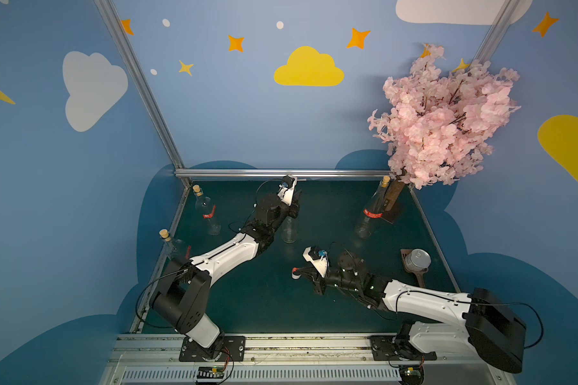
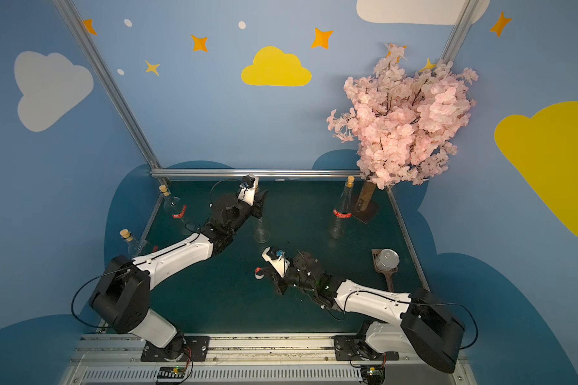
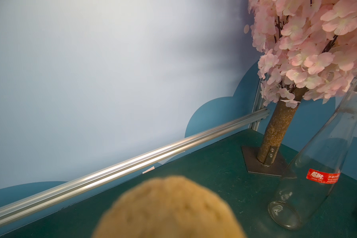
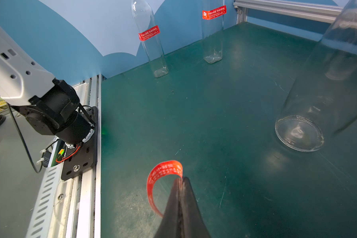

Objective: Remove the label from the bottle
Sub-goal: Place the bottle at the center of the board.

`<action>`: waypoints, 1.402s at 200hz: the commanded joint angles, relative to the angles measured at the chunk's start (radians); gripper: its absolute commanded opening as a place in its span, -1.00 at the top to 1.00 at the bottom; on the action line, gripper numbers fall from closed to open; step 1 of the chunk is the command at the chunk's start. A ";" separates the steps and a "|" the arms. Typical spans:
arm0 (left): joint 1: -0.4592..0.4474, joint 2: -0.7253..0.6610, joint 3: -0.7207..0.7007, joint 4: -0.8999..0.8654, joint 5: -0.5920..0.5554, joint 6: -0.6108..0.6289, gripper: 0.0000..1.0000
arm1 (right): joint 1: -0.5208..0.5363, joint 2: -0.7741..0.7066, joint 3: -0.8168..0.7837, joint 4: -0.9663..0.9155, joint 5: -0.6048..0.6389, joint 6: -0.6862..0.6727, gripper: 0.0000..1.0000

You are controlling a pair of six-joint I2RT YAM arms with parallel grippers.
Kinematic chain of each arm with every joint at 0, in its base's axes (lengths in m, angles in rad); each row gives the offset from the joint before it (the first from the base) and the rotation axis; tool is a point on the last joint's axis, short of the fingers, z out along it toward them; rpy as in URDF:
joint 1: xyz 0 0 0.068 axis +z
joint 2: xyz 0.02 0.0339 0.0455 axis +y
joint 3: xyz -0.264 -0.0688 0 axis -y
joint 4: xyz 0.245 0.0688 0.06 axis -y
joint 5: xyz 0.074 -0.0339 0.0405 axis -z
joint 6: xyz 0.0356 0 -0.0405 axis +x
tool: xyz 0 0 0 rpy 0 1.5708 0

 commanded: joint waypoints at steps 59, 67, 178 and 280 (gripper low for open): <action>0.003 0.000 -0.014 0.114 0.006 -0.001 0.35 | -0.008 -0.005 -0.005 -0.008 0.006 0.004 1.00; 0.005 -0.002 -0.017 0.116 0.005 -0.002 0.33 | -0.008 -0.007 -0.007 -0.008 0.006 0.003 1.00; 0.003 -0.023 -0.057 0.114 0.021 0.008 -0.22 | -0.011 -0.034 -0.016 -0.048 0.004 0.012 1.00; -0.063 -0.218 -0.180 0.013 -0.003 0.029 -0.58 | -0.059 -0.138 0.035 -0.453 0.060 0.102 1.00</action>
